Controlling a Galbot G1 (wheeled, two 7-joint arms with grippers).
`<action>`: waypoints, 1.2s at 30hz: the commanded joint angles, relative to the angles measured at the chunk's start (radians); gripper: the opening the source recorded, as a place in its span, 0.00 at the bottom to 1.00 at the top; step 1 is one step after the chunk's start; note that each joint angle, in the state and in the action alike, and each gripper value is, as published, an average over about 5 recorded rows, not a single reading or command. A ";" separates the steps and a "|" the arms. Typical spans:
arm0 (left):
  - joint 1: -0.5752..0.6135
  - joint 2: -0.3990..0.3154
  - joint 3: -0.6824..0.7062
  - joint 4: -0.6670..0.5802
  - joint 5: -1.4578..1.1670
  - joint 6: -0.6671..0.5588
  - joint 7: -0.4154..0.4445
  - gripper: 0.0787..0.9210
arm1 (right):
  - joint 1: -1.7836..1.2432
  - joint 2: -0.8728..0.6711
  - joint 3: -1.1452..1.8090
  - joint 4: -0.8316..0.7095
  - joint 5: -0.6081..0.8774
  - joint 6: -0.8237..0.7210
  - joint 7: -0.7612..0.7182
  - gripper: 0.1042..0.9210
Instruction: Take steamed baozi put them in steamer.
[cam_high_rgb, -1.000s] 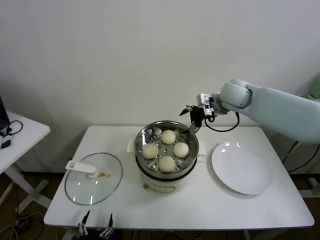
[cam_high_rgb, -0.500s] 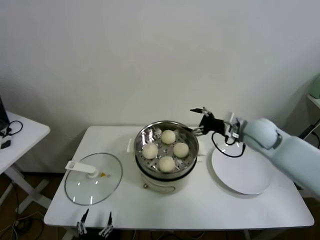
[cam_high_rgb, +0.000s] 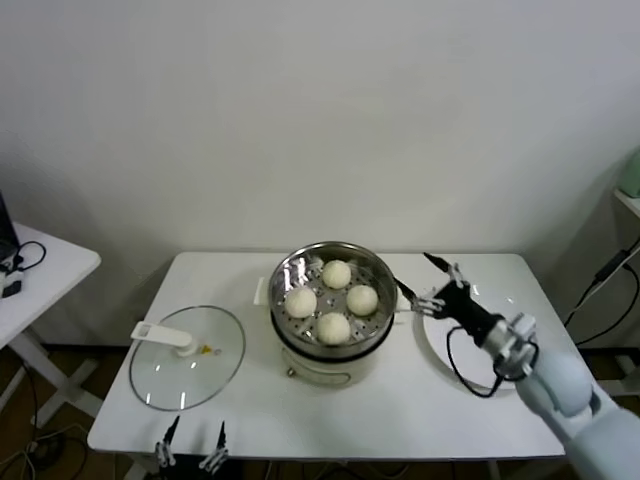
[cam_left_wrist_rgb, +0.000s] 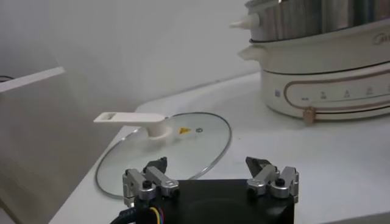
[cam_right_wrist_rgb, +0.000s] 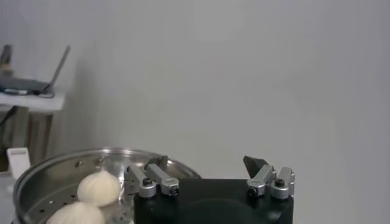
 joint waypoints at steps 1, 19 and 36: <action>0.001 -0.007 0.000 -0.001 0.001 -0.003 -0.002 0.88 | -0.532 0.280 0.294 0.000 -0.024 0.336 -0.005 0.88; 0.007 -0.016 -0.006 -0.009 -0.003 -0.004 -0.010 0.88 | -0.611 0.416 0.232 -0.106 -0.019 0.504 -0.015 0.88; 0.010 -0.020 -0.002 -0.016 0.000 -0.001 -0.008 0.88 | -0.609 0.457 0.212 -0.129 -0.058 0.479 0.069 0.88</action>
